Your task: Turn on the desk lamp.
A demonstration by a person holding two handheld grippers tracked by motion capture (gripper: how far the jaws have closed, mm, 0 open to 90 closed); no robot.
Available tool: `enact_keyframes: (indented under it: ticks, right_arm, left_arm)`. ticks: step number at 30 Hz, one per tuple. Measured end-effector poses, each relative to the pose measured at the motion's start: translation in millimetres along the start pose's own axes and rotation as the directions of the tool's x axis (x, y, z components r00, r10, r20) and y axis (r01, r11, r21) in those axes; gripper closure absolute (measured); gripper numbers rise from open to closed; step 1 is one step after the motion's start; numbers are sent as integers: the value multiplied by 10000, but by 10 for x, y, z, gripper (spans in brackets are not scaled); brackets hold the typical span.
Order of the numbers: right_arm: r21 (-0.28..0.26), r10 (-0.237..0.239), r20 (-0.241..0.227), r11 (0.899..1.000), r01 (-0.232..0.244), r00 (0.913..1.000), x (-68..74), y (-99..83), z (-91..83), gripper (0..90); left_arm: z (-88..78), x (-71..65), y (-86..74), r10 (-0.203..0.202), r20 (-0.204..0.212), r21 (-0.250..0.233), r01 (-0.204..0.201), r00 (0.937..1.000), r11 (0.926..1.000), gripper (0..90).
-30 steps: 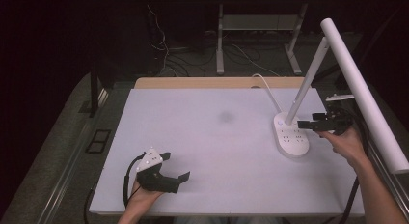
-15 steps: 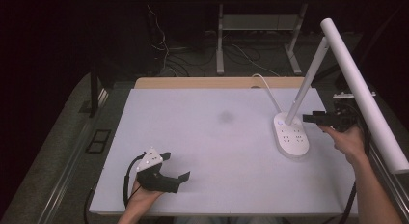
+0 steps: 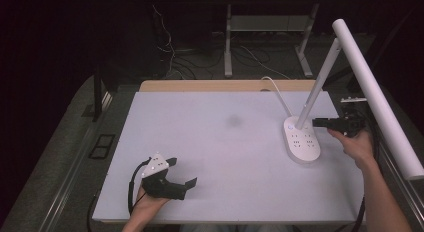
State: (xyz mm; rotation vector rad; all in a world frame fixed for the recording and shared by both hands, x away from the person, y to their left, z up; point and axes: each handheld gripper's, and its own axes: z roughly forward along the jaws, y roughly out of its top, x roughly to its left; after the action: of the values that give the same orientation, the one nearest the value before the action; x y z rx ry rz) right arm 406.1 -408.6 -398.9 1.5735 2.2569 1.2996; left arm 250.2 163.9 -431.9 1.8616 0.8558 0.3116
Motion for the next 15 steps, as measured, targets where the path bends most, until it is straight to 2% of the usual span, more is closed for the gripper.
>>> enact_keyframes:
  ticks: [9, 15]
  right_arm:
    - [-6, -85, 37, 10000, 85, 10000, 16, 22, 119, 881]
    - [83, 54, 212, 9999, -56, 9998, 17, 35, 206, 894]
  left_arm:
    - [2, 3, -1, 2, 7, 13, -2, 10000, 10000, 0]
    - [-3, 6, -3, -6, -23, 39, 6, 10000, 10000, 0]
